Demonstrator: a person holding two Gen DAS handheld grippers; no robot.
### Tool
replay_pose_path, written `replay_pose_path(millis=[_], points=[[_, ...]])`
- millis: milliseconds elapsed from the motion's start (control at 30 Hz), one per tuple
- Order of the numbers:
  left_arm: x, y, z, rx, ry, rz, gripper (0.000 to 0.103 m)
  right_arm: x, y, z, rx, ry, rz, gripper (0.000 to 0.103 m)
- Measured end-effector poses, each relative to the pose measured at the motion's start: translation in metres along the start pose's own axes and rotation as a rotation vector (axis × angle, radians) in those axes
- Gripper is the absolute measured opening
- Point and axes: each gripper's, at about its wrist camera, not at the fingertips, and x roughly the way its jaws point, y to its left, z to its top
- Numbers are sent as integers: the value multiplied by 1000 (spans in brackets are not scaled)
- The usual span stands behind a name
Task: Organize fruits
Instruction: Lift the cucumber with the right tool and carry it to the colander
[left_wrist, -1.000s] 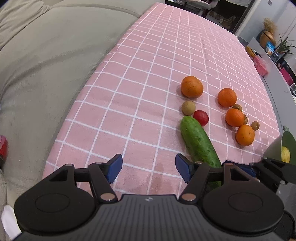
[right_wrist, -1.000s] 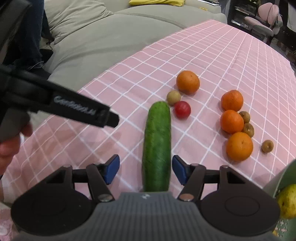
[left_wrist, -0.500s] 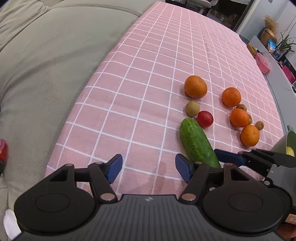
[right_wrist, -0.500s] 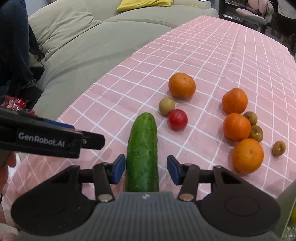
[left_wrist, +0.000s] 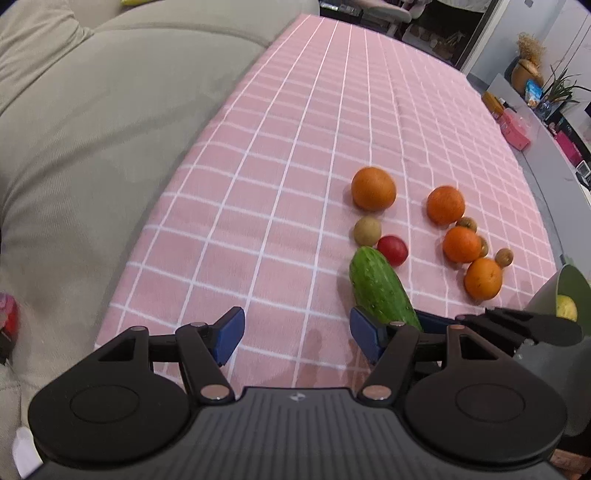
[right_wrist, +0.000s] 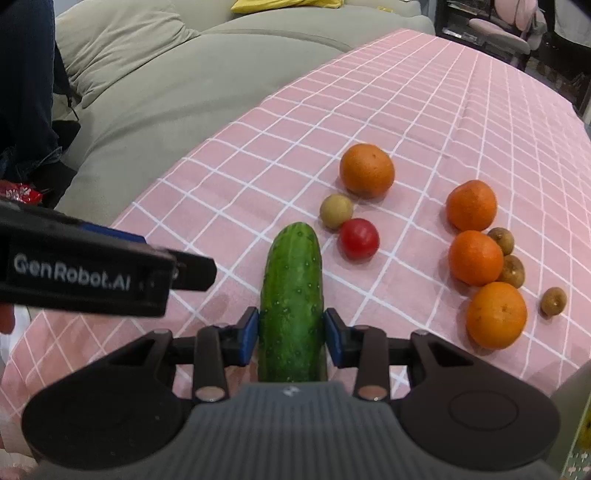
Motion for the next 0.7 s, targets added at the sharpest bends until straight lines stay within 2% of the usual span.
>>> replay_pose_path(millis=[233, 500, 700], points=[[-20, -10, 6, 22, -67, -54, 77, -35, -6, -5, 39, -50, -22, 35], [-47, -42, 8, 159, -175, -97, 77, -100, -30, -18, 137, -151, -50, 35], [-51, -65, 10, 229, -191, -113, 77, -150, -59, -28, 201, -211, -90, 35]])
